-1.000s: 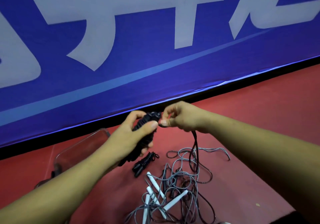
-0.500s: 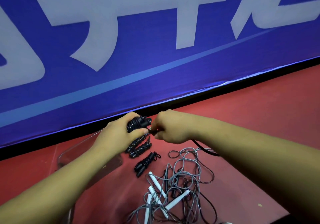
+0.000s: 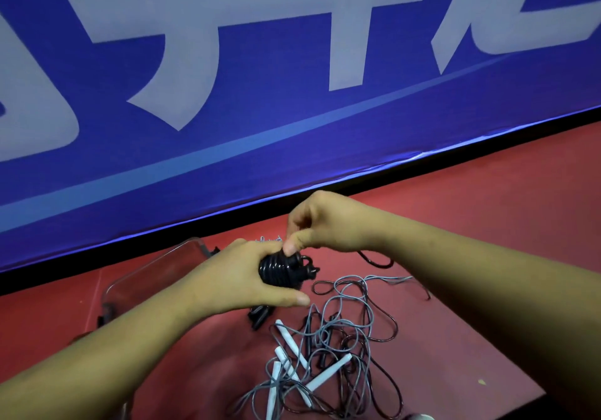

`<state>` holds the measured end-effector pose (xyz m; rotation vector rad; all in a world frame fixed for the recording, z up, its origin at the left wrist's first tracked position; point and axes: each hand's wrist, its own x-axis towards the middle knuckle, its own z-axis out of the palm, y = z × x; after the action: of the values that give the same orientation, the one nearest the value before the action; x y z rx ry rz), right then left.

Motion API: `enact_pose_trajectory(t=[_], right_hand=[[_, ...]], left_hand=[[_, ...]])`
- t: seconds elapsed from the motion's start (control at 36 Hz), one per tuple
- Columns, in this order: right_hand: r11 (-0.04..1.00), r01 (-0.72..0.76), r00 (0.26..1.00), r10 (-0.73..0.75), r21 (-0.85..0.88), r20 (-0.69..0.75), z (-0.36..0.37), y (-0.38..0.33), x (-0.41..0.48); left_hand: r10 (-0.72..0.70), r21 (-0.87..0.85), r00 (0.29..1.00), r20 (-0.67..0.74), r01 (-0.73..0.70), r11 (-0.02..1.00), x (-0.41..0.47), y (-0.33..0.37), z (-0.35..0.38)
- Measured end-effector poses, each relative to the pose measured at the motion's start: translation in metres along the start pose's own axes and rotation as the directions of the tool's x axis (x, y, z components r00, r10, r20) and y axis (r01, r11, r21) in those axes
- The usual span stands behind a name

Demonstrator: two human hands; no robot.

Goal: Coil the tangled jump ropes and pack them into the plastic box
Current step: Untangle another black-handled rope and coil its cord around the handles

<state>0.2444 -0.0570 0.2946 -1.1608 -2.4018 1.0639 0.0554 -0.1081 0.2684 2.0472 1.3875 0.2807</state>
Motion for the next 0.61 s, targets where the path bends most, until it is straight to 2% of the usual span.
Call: enact_pose_trajectory(t=[0.06,0.14,0.25,0.31,0.42,0.5,0.61], right_hand=[[0.99,-0.031,0.999,0.033,0.137,-0.008,-0.004,0.003,-0.002],[0.959,-0.091,0.994,0.102,0.269,-0.025,-0.007,0.003,-0.004],[0.936,-0.119,0.991,0.133,0.332,-0.021,-0.005,0.004,-0.004],[0.931,-0.115,0.993,0.122,0.348,0.002,-0.003,0.004,-0.006],[0.914,-0.137,0.991,0.129,0.382,0.047,-0.005,0.004,-0.011],[0.947,-0.096,0.994,0.106,0.308,-0.017,-0.005,0.004,-0.011],[0.932,0.018,0.993,0.025,0.363,-0.113,-0.003,-0.002,-0.012]], left_hand=[[-0.004,-0.204,0.999,-0.034,-0.003,0.979,-0.002,0.007,0.003],[-0.038,-0.535,0.998,-0.045,0.009,0.845,-0.004,0.015,0.008],[-0.1,-0.753,0.991,-0.092,-0.004,0.658,-0.005,0.02,0.009],[-0.132,-0.819,0.982,-0.132,-0.034,0.572,-0.002,0.018,0.01],[-0.11,-0.849,0.976,-0.188,-0.105,0.518,0.001,0.017,0.007],[-0.143,-0.861,0.97,-0.197,-0.101,0.498,0.002,0.017,0.003],[-0.174,-0.903,0.97,-0.172,-0.084,0.422,0.002,0.015,0.0]])
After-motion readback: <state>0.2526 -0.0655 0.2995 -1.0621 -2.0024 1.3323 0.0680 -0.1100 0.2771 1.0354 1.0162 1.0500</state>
